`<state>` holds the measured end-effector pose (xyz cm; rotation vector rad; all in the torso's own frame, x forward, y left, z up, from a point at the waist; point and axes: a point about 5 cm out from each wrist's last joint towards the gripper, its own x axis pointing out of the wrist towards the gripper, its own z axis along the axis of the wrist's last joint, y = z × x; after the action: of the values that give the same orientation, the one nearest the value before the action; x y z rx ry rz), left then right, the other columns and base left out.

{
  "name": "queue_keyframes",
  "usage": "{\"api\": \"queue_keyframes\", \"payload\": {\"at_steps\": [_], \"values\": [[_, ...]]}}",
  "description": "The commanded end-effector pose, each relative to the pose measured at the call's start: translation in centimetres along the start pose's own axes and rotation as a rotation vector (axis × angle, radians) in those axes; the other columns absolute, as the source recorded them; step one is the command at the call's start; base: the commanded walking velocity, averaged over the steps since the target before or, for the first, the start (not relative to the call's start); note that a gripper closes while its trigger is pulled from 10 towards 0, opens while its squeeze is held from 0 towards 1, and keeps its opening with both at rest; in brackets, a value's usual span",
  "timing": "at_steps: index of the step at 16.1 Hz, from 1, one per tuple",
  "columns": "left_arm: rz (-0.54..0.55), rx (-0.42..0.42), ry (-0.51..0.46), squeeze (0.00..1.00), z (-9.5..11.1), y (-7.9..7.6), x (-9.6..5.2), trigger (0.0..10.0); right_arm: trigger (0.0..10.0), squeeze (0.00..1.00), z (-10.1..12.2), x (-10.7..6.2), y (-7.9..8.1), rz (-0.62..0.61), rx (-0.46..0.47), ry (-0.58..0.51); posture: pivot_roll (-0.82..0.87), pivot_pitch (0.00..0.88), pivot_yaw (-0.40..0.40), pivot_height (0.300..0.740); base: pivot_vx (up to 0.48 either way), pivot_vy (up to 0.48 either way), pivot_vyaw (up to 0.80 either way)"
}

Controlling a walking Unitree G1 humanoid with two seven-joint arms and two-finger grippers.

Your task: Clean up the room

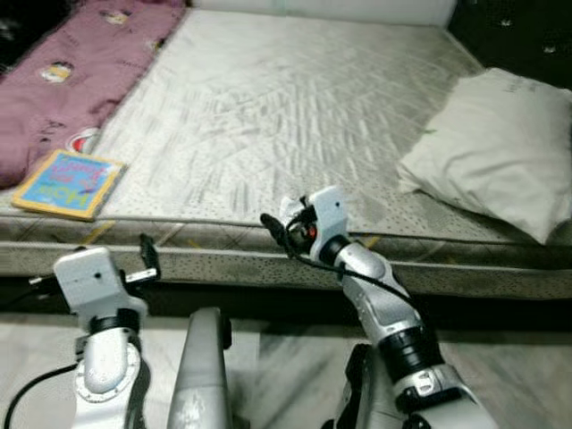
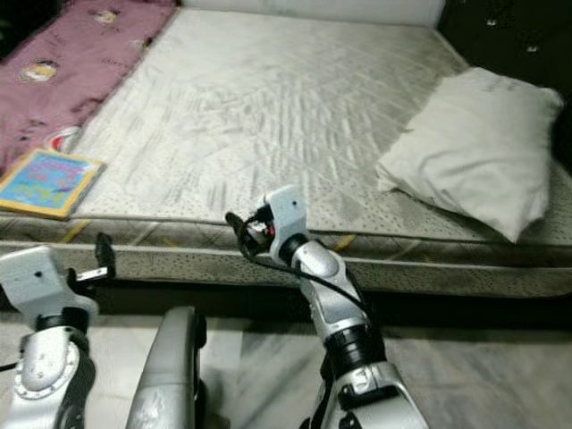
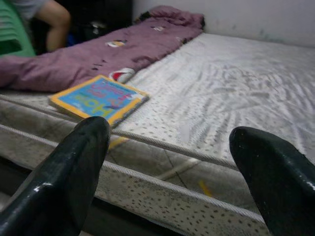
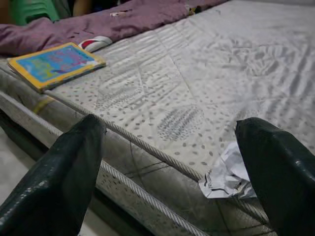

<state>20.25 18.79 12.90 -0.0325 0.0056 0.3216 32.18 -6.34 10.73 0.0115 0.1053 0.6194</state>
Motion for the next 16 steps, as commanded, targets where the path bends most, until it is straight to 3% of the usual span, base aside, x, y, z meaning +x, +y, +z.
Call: {"api": "queue_keyframes", "payload": {"at_steps": [1,4,14,16], "values": [[-0.005,-0.003,0.009,0.0,0.2,-0.1,-0.2,10.0,10.0,0.0,-0.6,-0.2,-0.4,-0.004,0.012,0.023,0.11,0.088,-0.087,0.537,0.0,0.0,0.0],[-0.021,0.01,-0.006,0.0,0.3,0.0,-0.6,10.0,10.0,0.0,-0.5,0.3,0.0,0.008,0.021,0.02,0.11,0.091,-0.096,0.537,0.0,0.0,0.0],[-0.084,-0.009,-0.029,0.0,0.4,-1.1,-0.5,10.0,10.0,0.0,-0.1,0.3,-0.3,0.02,0.008,-0.007,0.11,0.064,-0.096,0.537,0.43,0.0,0.0],[-0.066,-0.027,-0.006,0.0,0.2,-1.3,-0.4,10.0,10.0,0.0,-0.1,0.5,-0.1,0.027,-0.004,-0.008,0.11,0.058,-0.095,0.537,0.0,0.0,0.0]]}}
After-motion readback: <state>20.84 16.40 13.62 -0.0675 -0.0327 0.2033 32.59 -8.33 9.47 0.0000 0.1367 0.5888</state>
